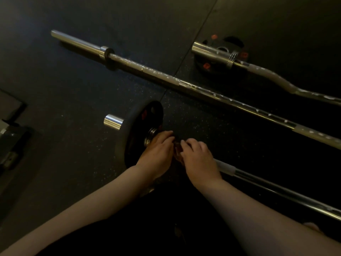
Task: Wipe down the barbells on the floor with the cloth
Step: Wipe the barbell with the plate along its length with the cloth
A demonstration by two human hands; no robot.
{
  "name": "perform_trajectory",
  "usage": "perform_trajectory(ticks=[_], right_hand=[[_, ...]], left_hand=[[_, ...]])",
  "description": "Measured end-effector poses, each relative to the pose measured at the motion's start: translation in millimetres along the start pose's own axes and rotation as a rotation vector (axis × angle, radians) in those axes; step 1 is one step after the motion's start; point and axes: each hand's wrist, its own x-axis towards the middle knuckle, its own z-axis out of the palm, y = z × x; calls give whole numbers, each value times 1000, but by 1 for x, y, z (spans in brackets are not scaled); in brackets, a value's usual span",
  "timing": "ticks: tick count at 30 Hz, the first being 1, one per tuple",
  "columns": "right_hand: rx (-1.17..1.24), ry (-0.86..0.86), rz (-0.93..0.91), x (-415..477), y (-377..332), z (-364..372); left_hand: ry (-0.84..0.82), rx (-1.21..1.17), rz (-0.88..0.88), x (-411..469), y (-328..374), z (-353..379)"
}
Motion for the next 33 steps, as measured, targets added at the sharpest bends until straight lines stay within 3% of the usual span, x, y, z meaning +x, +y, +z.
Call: perform_trajectory(ticks=[6,13,15,19,21,24,26,33], right_hand=[[6,63,236,-19,3,6],[50,-43,-15,12,-2,-2],[5,24,84,-12,17,2],[-5,151,465,-38,7,6],[39,141,427,-21,-10,3],[-17,53,130,-3,-18,1],[15,1,55,-7,0,-3],[-59,157,366,-57,28,5]], left_hand=[[-11,43,29,2,-4,8],[-39,24,7,5,-9,8],[-47,10,20,5,-13,8],[-55,103,105,6,-9,12],[-93,129,121,8,-4,12],[-110,142,96,8,0,11],[-122,142,84,6,-2,8],[-285,243,100,8,5,-15]])
